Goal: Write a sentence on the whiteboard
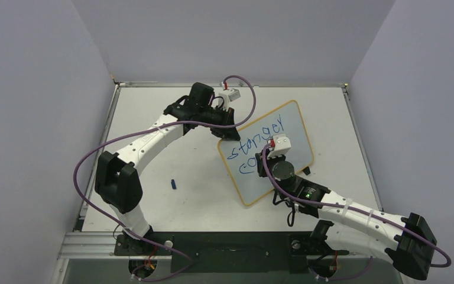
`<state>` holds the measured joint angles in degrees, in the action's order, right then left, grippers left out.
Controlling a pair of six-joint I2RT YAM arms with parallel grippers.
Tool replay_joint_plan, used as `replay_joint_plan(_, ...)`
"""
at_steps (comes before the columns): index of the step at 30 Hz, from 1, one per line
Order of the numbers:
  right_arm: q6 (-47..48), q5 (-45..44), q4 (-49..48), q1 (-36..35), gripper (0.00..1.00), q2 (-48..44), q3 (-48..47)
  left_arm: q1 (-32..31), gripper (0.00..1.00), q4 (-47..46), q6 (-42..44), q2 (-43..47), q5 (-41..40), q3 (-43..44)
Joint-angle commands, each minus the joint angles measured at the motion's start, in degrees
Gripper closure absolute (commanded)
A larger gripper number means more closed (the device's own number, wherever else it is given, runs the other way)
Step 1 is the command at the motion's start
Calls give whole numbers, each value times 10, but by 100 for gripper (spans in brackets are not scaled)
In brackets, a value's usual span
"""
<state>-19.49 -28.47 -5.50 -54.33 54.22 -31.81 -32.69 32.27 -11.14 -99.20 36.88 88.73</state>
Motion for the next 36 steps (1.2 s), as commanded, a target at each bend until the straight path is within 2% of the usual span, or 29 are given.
replay_joint_plan(1,-3,1,-7,5,100,-2,0,3,100,-20,26,31,-54,5)
replay_joint_plan(16,-44,-18,25,5,100,-66,67,3,100,-25,23,32,-52,3)
replay_joint_plan(26,2,-61,38,6,100,-75,23,3,100,-27,21,32,-51,3)
replay_joint_plan(36,36,-56,26,25,100,-50,-13,3,100,-26,22,32,-51,3)
